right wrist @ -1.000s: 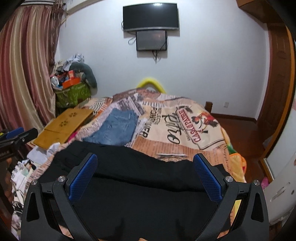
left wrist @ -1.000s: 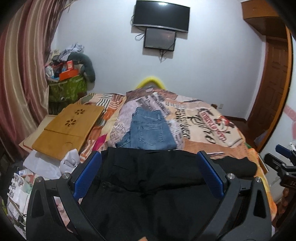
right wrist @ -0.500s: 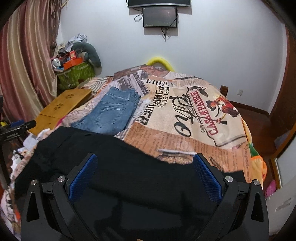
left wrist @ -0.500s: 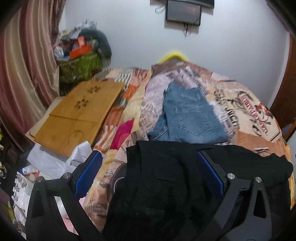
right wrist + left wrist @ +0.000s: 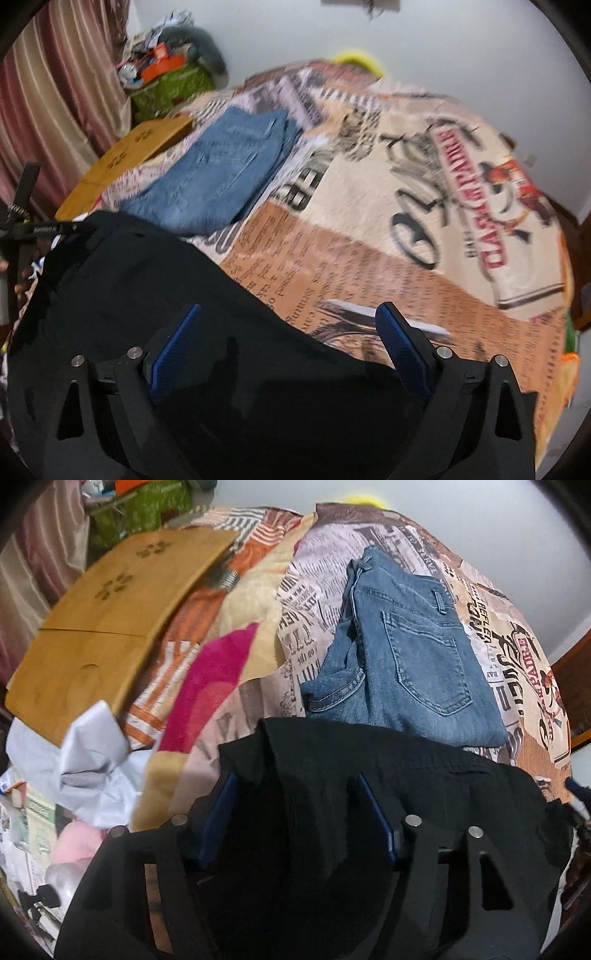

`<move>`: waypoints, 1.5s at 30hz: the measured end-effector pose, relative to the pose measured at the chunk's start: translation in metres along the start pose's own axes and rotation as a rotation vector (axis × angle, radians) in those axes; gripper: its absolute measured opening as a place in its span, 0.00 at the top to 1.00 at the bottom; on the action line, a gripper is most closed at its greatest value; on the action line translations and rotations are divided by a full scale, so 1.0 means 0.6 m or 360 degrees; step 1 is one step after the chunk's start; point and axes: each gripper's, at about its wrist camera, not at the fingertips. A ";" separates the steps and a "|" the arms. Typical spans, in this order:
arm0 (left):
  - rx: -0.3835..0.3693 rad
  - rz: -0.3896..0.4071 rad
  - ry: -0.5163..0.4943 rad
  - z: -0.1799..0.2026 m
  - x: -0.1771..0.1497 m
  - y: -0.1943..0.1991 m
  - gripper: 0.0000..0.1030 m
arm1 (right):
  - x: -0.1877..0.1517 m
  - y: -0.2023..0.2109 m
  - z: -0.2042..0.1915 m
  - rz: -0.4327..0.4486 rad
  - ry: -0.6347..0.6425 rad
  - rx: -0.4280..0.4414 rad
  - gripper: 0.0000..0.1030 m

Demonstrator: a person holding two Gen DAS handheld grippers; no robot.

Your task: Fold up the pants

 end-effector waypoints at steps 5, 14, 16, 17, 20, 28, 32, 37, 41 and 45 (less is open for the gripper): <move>-0.0043 -0.0070 -0.0011 0.009 0.012 -0.025 0.63 | 0.009 -0.060 -0.009 -0.0155 0.0060 0.0157 0.18; -0.0074 -0.0078 -0.0025 0.015 0.011 -0.020 0.88 | -0.001 -0.089 -0.052 -0.0126 0.0196 0.0159 0.33; -0.0056 -0.0053 -0.0043 0.020 0.010 -0.009 0.89 | -0.002 -0.086 -0.057 -0.0113 0.0216 0.0129 0.44; -0.0043 -0.0028 -0.0062 0.025 0.009 0.002 0.89 | -0.002 -0.083 -0.058 -0.0106 0.0224 0.0113 0.53; -0.0014 0.0037 -0.0133 0.040 0.006 0.029 0.90 | -0.003 -0.076 -0.064 -0.0104 0.0250 0.0046 0.78; -0.0047 0.0211 -0.0223 0.078 0.019 0.112 0.91 | 0.018 -0.038 -0.073 -0.0032 0.0281 -0.0065 0.94; -0.0055 0.0333 -0.0236 0.095 0.038 0.147 0.91 | 0.055 0.017 -0.068 0.0149 0.0258 -0.0186 0.95; -0.0034 0.0462 -0.0277 0.103 0.041 0.188 0.91 | 0.081 0.085 -0.079 0.0307 0.0252 -0.0231 0.95; -0.0035 0.0490 -0.0320 0.095 0.020 0.215 0.91 | 0.060 0.114 -0.102 0.0318 0.0294 -0.0223 0.95; -0.0036 0.0494 -0.0360 0.083 -0.014 0.234 0.91 | 0.029 0.138 -0.124 0.0301 0.0309 -0.0197 0.95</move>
Point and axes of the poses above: each gripper's, at about its wrist camera, not at the fingertips, and y roughly against the way its jaws point, z to its right, x to its top, and after that the axes turned 6 degrees about y, right-handed
